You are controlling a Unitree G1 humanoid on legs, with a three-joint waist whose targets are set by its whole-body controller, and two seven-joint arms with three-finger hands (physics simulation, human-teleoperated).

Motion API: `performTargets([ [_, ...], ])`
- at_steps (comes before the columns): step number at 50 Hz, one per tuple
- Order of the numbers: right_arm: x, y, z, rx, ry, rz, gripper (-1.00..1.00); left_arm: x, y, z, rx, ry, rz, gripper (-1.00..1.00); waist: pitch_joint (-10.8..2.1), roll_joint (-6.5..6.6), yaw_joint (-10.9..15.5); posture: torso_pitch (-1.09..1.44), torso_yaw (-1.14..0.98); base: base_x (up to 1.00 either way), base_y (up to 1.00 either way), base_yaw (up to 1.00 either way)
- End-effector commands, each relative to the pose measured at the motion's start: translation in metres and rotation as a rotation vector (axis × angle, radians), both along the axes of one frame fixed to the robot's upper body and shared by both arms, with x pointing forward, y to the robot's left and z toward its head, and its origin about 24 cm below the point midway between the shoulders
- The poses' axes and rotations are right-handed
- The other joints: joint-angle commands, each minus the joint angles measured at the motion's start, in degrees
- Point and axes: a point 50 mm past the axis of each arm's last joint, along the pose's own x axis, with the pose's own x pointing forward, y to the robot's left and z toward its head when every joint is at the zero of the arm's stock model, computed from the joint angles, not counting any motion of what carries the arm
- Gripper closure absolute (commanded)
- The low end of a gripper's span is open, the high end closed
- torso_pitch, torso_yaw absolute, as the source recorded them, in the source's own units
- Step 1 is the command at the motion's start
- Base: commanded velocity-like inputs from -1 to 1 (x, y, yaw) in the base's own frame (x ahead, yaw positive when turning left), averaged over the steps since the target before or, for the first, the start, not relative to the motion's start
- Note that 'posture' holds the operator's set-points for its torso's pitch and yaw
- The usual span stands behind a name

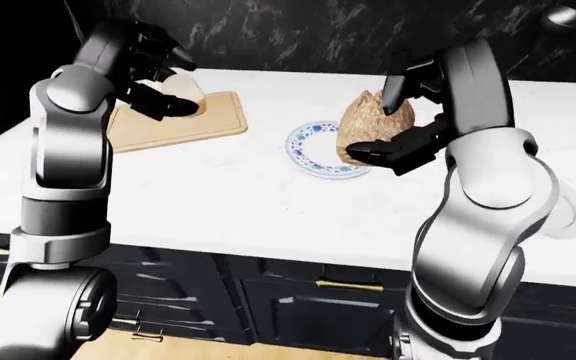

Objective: Place all breads on the cutting board.

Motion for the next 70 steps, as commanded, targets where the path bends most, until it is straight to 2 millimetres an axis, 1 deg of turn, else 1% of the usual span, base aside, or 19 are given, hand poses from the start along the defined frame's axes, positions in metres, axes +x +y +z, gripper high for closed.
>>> performTargets([
  [1, -0.005, -0.001, 0.01, -0.018, -0.058, -0.017, 1.0, -0.006, -0.003, 0.022, 0.01, -0.093, -0.01, 0.32, -1.44, -0.06, -0.1, 0.0, 0.0, 0.0, 0.45, 0.0],
  [5, -0.005, -0.001, 0.009, -0.017, -0.057, -0.018, 1.0, -0.007, -0.003, 0.02, 0.008, -0.09, -0.01, 0.31, -1.75, -2.32, 0.3, 0.0, 0.0, 0.0, 0.44, 0.0],
  [6, -0.004, -0.001, 0.008, -0.018, -0.055, -0.017, 1.0, -0.007, -0.003, 0.019, 0.004, -0.088, -0.013, 0.3, -2.0, -0.8, -0.1, 0.0, 0.0, 0.0, 0.45, 0.0],
  [8, -0.005, 0.0, 0.008, -0.018, -0.056, -0.016, 1.0, -0.006, -0.002, 0.019, 0.002, -0.087, -0.011, 0.3, -2.4, -2.92, 0.3, 0.0, 0.0, 0.0, 0.44, 0.0],
  [10, -0.004, 0.0, 0.007, -0.019, -0.054, -0.017, 1.0, -0.006, -0.002, 0.019, 0.002, -0.087, -0.011, 0.29, -2.74, -2.78, 0.5, 0.0, 0.0, 0.0, 0.45, 0.0],
  [14, -0.004, 0.0, 0.007, -0.02, -0.055, -0.017, 1.0, -0.006, -0.002, 0.019, 0.003, -0.087, -0.012, 0.31, -1.11, -0.91, 0.6, 0.0, 0.0, 0.0, 0.58, 0.0],
  [16, -0.004, 0.0, 0.008, -0.02, -0.057, -0.016, 1.0, -0.007, -0.002, 0.02, 0.003, -0.088, -0.012, 0.31, -1.64, 0.48, 0.6, 0.0, 0.0, 0.0, 0.73, 0.0],
  [18, -0.005, 0.0, 0.009, -0.019, -0.06, -0.015, 1.0, -0.007, -0.003, 0.02, 0.005, -0.088, -0.015, 0.3, -2.12, 3.74, 0.4, 0.0, 0.0, 0.0, 0.73, 0.0],
  [19, -0.005, 0.0, 0.01, -0.018, -0.062, -0.014, 1.0, -0.007, -0.003, 0.021, 0.004, -0.088, -0.016, 0.3, -2.87, 7.19, 0.4, 0.0, 0.0, 0.0, 0.73, 0.0],
  [20, -0.004, 0.0, 0.01, -0.019, -0.062, -0.013, 1.0, -0.007, -0.003, 0.021, 0.004, -0.088, -0.019, 0.29, -2.02, 4.15, 0.7, 0.0, 0.0, 0.0, 0.73, 0.0],
  [22, -0.005, 0.001, 0.011, -0.018, -0.064, -0.012, 1.0, -0.008, -0.004, 0.021, 0.004, -0.088, -0.021, 0.29, -1.43, 4.37, 0.8, 0.0, 0.0, 0.0, 0.73, 0.0],
  [27, -0.005, 0.001, 0.011, -0.012, -0.067, -0.008, 1.0, -0.008, -0.004, 0.021, 0.002, -0.088, -0.022, 0.3, -0.93, 0.7, 0.3, 0.0, 0.0, 0.0, 0.58, 0.0],
  [35, -0.006, -0.002, 0.008, -0.009, -0.07, -0.012, 1.0, -0.006, -0.007, 0.019, 0.007, -0.083, -0.027, 0.28, -0.98, 3.43, 0.1, 0.0, 0.0, 0.0, 0.02, 0.0],
  [38, -0.006, -0.002, 0.008, -0.007, -0.072, -0.011, 1.0, -0.007, -0.008, 0.019, 0.009, -0.085, -0.03, 0.25, -0.23, 0.26, 1.9, 0.0, 0.0, 0.0, 0.43, 0.27],
  [40, -0.007, -0.002, 0.008, -0.006, -0.073, -0.011, 1.0, -0.007, -0.008, 0.018, 0.009, -0.084, -0.031, 0.25, -1.44, 1.88, 1.6, 0.0, 0.0, 0.0, 0.0, 0.81],
  [48, -0.008, -0.006, 0.008, 0.013, -0.083, -0.021, 1.0, -0.007, -0.012, 0.018, 0.012, -0.083, -0.041, 0.26, 0.22, 1.97, 0.7, 0.0, 0.0, 0.0, 0.02, 0.1],
  [51, -0.008, -0.007, 0.008, 0.014, -0.083, -0.026, 1.0, -0.007, -0.013, 0.017, 0.014, -0.083, -0.045, 0.25, 0.36, 2.57, 0.4, 0.0, 0.0, 0.0, 0.0, 0.0],
  [53, -0.008, -0.007, 0.009, 0.014, -0.084, -0.025, 1.0, -0.007, -0.014, 0.017, 0.015, -0.083, -0.046, 0.25, -1.06, 3.33, 0.6, 0.0, 0.0, 0.12, 0.0, 0.0],
  [70, -0.003, 0.0, 0.011, 0.0, -0.078, -0.009, 1.0, -0.007, -0.012, 0.016, 0.01, -0.084, -0.05, 0.25, 0.06, 3.91, -0.4, 0.0, 0.0, 0.28, 0.0, 0.0],
])
